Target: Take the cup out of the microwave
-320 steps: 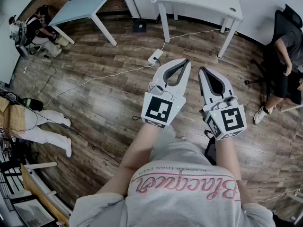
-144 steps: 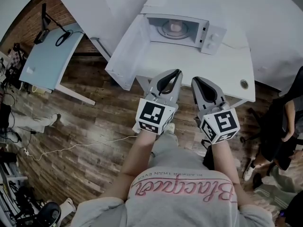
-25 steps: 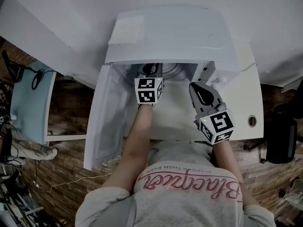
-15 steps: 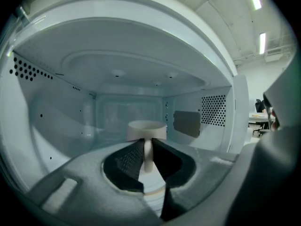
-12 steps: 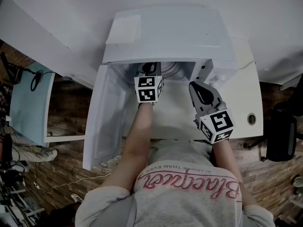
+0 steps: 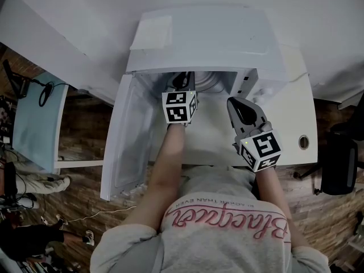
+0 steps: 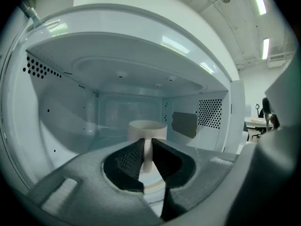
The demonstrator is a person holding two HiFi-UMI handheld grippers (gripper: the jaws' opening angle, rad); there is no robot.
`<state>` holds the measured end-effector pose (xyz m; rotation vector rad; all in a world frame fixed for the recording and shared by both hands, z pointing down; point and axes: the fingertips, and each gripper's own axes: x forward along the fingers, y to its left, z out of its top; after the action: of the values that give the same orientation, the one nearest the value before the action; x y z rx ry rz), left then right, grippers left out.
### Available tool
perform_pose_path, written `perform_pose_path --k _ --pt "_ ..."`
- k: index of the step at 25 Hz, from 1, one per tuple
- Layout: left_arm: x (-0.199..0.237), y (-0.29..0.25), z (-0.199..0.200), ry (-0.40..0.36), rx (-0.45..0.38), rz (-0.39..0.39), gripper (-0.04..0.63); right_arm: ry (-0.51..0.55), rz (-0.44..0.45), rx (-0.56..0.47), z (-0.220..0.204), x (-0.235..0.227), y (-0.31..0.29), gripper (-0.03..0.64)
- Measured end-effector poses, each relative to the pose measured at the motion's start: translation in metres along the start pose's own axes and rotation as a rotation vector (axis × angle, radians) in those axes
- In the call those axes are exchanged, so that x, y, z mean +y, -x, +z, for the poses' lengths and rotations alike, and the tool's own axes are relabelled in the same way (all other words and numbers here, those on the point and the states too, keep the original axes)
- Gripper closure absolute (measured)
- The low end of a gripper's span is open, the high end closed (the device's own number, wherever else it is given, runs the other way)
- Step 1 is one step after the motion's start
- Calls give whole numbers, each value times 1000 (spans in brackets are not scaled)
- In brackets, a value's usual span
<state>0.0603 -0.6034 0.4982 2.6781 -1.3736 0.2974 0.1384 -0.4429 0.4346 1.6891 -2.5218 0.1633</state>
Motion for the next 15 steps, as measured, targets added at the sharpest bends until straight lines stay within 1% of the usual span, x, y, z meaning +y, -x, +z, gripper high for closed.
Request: perform_pose_path --k 9,15 --pt "-4 16 -2 -13 -6 -14 543 -1 27 7 -3 16 3 604" --pt "-7 26 -2 -13 -15 -4 545 -2 40 12 -3 25 8 604"
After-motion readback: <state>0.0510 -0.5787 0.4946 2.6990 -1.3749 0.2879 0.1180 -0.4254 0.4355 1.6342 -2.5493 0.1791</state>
